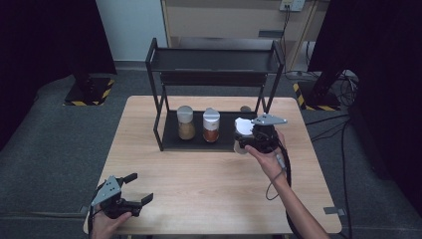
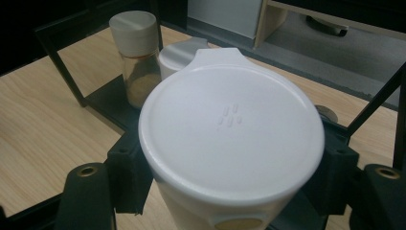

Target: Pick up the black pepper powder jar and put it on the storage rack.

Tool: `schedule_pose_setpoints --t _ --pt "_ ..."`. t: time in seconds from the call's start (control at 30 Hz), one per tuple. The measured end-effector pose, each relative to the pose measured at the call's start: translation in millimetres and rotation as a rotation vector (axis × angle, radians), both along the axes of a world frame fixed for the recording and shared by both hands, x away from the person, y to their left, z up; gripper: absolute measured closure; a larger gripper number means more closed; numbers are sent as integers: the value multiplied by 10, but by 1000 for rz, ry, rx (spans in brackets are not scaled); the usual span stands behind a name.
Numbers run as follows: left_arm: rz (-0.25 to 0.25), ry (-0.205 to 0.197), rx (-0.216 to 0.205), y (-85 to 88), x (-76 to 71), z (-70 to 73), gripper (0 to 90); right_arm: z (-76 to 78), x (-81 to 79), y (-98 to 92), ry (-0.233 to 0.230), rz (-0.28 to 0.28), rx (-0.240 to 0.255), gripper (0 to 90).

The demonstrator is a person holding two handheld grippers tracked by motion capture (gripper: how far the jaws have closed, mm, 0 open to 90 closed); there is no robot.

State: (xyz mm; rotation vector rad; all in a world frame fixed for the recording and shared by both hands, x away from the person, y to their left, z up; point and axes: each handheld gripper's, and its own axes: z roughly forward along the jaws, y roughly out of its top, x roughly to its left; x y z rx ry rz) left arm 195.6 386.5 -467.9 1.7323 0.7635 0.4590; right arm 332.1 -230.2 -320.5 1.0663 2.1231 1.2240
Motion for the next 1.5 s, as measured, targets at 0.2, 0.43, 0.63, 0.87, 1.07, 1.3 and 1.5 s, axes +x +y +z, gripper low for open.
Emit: schedule_pose_setpoints --t 0.2,0.43,0.63,0.87,1.07,1.3,1.5 --pt "-1 -1 0 0 0 -1 26 -7 118 56 2 -13 -1 310" --pt "-1 -1 0 0 0 -1 26 -13 246 84 -2 -34 3 310" --pt "-2 -2 -4 -1 -3 -4 26 -17 374 104 -5 -39 -4 310" --pt "-3 -1 -4 5 1 -4 27 -83 520 121 -3 -65 5 310" --pt "-3 1 -3 5 3 -4 26 -164 622 149 -3 -79 -6 310" --pt "1 2 -10 7 2 -12 27 -263 717 187 -1 -103 -10 310" --pt "1 2 -10 12 3 -13 27 -363 776 232 6 -112 -14 310"
